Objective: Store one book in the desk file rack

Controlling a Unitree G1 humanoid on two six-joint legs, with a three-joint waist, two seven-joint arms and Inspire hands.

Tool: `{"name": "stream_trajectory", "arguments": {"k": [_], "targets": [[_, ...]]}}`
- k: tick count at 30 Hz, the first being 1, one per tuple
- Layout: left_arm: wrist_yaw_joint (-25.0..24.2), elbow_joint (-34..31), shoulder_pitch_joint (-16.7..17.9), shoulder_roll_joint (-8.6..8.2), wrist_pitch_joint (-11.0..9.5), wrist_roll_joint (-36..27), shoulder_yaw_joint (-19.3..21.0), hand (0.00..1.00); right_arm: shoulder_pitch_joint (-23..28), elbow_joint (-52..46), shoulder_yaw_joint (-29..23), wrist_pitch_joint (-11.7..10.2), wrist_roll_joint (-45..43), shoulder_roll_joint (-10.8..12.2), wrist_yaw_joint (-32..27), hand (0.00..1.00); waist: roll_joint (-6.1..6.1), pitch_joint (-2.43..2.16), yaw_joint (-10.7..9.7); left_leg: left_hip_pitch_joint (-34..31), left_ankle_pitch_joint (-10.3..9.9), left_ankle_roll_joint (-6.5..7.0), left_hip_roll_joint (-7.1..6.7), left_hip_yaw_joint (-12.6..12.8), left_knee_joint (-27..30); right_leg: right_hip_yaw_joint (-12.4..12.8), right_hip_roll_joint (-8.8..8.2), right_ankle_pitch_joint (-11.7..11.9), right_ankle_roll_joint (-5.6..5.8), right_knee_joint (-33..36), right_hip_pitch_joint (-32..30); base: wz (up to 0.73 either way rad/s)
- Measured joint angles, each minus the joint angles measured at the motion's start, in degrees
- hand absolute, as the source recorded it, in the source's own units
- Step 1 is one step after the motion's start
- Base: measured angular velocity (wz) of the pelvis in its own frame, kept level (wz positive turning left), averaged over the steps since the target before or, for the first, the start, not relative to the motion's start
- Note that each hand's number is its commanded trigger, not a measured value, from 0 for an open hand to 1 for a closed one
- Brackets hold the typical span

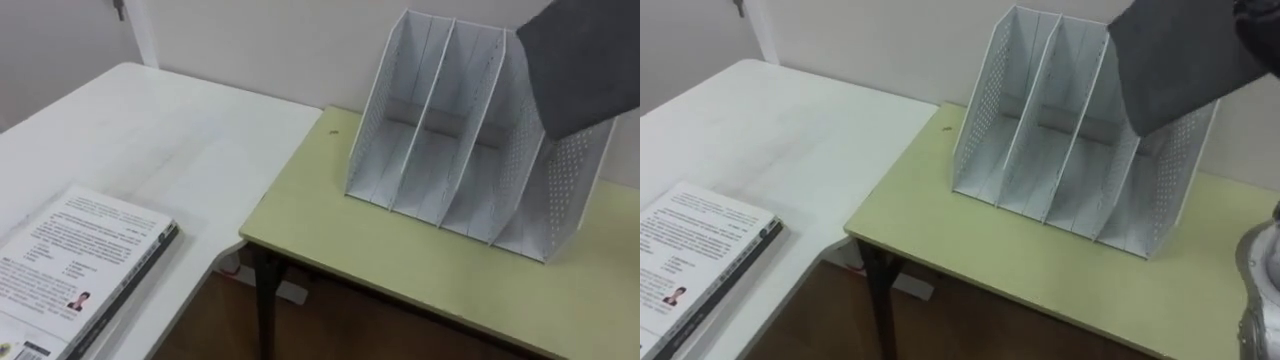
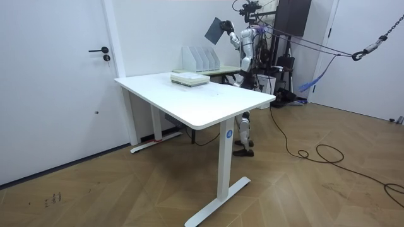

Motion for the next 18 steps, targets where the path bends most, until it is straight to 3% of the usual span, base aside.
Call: {"name": "stream_trajectory", "arguments": {"k": [4, 10, 18], "targets": [[1.3, 1.7, -0.2, -0.11, 0.0, 0.2, 0.9, 0.00, -1.2, 2.2, -0.2, 0.1, 0.0, -2.6, -2.0, 1.00, -0.71, -0.07, 1.5, -0.1, 0.1, -0.09, -0.06, -0.4, 0.0, -1.8, -0.33, 0.0, -0.01, 0.0, 0.2, 0.11], [2.9, 2.4, -0.2, -0.29, 0.1, 0.1, 2.0, 0.00, -1.4, 4.5, -0.2, 0.4, 0.8, -2.9, -4.5, 1.00, -1.40, 0.03, 2.0, 0.0, 0.1, -0.07, -0.20, -0.5, 0.0, -2.6, -0.55, 0.0, 0.07, -0.5, 0.8, 0.06], [5.1, 2.3, -0.1, -0.47, 0.1, 0.3, 2.0, 0.00, -1.5, 8.0, -0.2, 0.5, 0.8, -3.7, -6.3, 1.00, -0.77, -0.47, 2.7, -0.1, 0.1, -0.08, -0.24, -0.9, -0.3, -2.6, -0.46, 0.1, 0.11, -0.8, 1.0, 0.00]]}}
